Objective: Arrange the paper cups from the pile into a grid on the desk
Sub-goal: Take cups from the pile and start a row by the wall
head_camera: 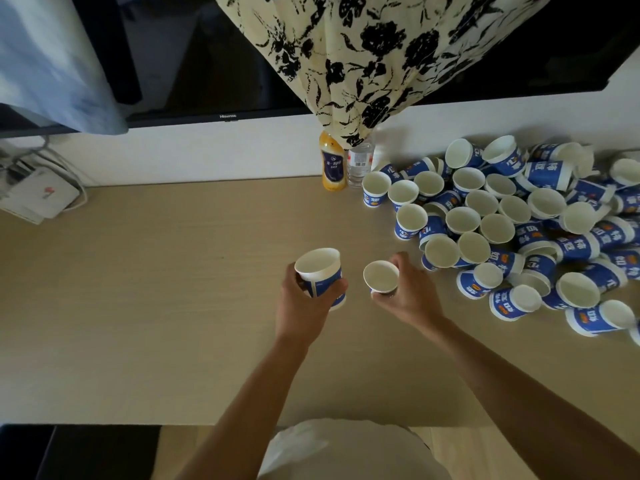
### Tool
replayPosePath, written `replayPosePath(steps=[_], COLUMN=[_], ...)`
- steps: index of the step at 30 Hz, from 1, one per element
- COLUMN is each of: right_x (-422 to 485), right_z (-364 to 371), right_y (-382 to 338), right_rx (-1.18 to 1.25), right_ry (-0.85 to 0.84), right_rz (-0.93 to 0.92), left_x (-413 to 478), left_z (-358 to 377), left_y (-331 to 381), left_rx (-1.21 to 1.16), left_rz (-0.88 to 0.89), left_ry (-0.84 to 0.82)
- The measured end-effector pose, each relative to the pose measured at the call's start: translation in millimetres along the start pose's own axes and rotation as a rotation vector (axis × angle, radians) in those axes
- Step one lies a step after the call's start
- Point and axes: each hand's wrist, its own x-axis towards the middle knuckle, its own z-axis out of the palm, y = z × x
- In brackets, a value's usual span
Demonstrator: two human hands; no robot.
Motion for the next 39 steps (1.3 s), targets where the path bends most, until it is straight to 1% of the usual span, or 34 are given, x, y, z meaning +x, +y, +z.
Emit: replayPosePath(steps=[3,6,9,15,18,21,26,30,34,39], right_x=[1,6,11,25,35,46,61,69,81,99], right_z=[0,3,11,26,39,58,97,131,167,215], right_y=[-13,-30,-52,-115,-150,-188,-261,-319,-373,-434], right_rx=[0.288,0.507,0.650,0.814,0.853,0.827,0.787,0.783,0.775,0.784], right_ry=[0.019,0.027,0.013,0.012,-0.003,-0.038,-0.060,-0.085,-0.120,-0.154], right_rz=[0.204,0.293,0.295,0.206,0.164,0.145,0.151,0.182,0.165,0.161], left_x=[1,2,5,29,47,65,94,124,163,210], left_z=[-1,-9,-26,-82,-120,-163,-242,-308,-370,-427], left_y=[-2,-1,1,-1,-5,-11,-24,-35,-46,-67], left_rx=[0.015,0.028,0.045,0.011,-0.016,-0.056,-0.087,-0.096,-0.081,-0.047], left_rz=[0.000,-0.003,0.017,0.033,0.027,0.004,-0.014,0.006,0.028,0.061], left_ry=[0.067,0.113,0.171,0.280,0.329,0.382,0.409,0.433,0.461,0.504])
